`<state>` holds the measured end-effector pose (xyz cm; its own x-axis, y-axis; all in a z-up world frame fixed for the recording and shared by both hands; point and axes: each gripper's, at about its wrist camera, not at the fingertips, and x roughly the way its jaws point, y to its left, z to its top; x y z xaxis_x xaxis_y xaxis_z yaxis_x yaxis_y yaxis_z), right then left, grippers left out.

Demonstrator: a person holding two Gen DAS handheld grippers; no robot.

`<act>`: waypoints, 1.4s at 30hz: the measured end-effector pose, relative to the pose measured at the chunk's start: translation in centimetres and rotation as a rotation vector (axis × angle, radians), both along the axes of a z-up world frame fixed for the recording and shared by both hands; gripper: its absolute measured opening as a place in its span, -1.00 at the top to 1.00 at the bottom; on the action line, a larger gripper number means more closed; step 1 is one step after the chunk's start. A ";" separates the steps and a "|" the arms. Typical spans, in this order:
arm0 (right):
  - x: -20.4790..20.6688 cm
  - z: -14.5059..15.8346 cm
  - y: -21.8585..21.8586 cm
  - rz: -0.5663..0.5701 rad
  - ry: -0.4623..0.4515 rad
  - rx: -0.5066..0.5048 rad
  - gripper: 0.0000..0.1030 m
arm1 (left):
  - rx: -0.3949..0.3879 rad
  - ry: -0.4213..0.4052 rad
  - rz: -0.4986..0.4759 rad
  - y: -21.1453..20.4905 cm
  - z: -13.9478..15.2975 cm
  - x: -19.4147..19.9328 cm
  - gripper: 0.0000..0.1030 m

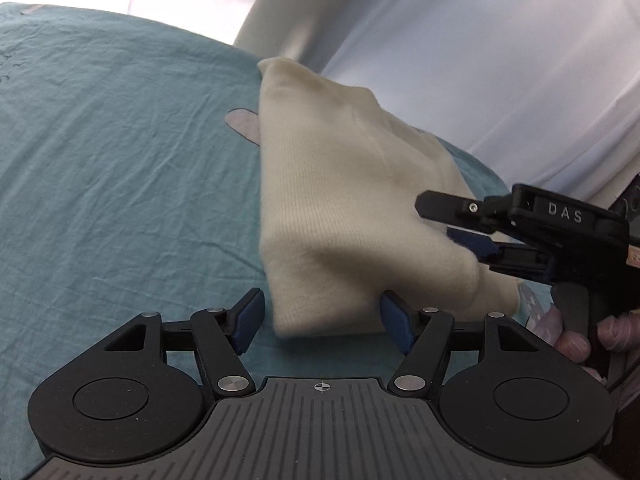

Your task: Fold small clothes

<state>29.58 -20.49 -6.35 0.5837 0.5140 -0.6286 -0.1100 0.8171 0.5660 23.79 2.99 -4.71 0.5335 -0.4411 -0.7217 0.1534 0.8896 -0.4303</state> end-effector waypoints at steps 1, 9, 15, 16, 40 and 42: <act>0.5 -0.3 0.1 0.003 0.010 0.023 -0.09 | 0.002 -0.001 0.000 -0.1 0.0 0.0 -0.35; 2.4 -1.0 1.1 0.022 0.028 0.059 0.46 | 0.001 -0.005 0.001 -0.4 0.0 0.1 -0.36; 2.7 -0.9 1.8 0.041 0.014 0.051 0.24 | 0.006 -0.009 -0.011 -0.5 0.1 -0.4 -0.38; 2.8 -0.9 1.9 0.043 0.018 0.055 0.24 | 0.007 -0.011 -0.013 -0.6 0.2 -0.5 -0.41; -0.1 0.7 -6.3 -0.178 -0.188 -0.389 0.55 | 0.066 -0.004 -0.077 -3.8 0.9 -0.2 -0.49; -0.7 1.0 -7.8 -0.186 -0.150 -0.259 0.45 | 0.062 -0.006 -0.073 -3.6 1.1 -0.2 -0.49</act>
